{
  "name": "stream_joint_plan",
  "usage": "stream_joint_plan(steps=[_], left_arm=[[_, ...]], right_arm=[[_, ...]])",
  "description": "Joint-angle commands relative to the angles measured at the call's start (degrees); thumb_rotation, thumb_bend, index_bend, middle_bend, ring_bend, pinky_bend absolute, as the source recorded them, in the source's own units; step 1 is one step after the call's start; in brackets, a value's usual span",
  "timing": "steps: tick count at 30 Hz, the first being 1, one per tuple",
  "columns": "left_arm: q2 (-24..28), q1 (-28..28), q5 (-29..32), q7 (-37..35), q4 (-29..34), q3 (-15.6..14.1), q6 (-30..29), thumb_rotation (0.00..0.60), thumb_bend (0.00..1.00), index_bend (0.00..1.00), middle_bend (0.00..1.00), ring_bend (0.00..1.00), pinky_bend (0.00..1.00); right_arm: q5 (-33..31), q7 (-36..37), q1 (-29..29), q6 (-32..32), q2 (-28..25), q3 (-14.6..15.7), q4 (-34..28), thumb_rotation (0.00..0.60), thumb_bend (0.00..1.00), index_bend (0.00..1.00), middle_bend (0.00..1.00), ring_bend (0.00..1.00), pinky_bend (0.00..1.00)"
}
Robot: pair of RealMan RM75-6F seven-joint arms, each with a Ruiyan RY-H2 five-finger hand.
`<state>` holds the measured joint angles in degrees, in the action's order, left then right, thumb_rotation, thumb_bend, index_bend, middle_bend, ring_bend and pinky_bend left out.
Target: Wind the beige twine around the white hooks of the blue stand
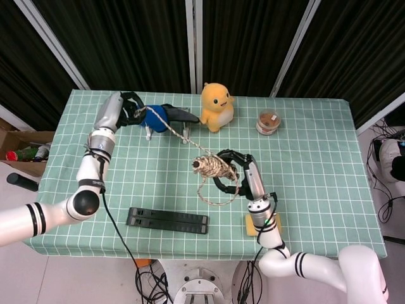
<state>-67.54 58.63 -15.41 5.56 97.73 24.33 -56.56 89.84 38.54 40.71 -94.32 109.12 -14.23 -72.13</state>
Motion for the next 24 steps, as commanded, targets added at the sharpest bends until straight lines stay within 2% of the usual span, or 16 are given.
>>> stream_joint_plan(steps=[1, 9, 16, 19, 24], left_arm=[[-1.5, -1.1, -1.9, 1.1, -1.2, -2.1, 0.4, 0.6, 0.4, 0.83, 0.78, 0.67, 0.71], [-3.7, -3.9, -4.7, 1.4, -3.1, -5.0, 1.0, 0.6, 0.4, 0.83, 0.78, 0.67, 0.71], [-2.9, -8.4, -10.4, 0.3, -1.7, -7.5, -0.4, 0.6, 0.4, 0.83, 0.78, 0.67, 0.71], [-1.8, -10.8, -14.7, -0.3, 0.7, -8.6, -2.2, 0.6, 0.4, 0.83, 0.78, 0.67, 0.72], [1.2, -15.0, -23.9, -0.9, 8.6, -10.3, -6.4, 0.6, 0.4, 0.83, 0.78, 0.67, 0.72]], right_arm=[[-1.4, 1.6, -1.7, -0.6, -0.9, -0.6, -1.0, 0.6, 0.66, 0.8, 0.62, 0.55, 0.76], [-6.1, 6.2, -4.4, -0.3, -0.9, -5.0, -2.6, 0.6, 0.66, 0.8, 0.62, 0.55, 0.76], [-10.6, 7.2, -4.4, 2.6, -1.2, -10.0, -1.4, 0.6, 0.66, 0.8, 0.62, 0.56, 0.76], [-12.7, 7.1, -3.7, 5.1, -1.1, -12.0, -0.4, 0.6, 0.66, 0.8, 0.62, 0.56, 0.76], [-16.6, 4.5, -0.9, 9.4, 0.3, -15.8, 4.3, 0.6, 0.66, 0.8, 0.62, 0.55, 0.76]])
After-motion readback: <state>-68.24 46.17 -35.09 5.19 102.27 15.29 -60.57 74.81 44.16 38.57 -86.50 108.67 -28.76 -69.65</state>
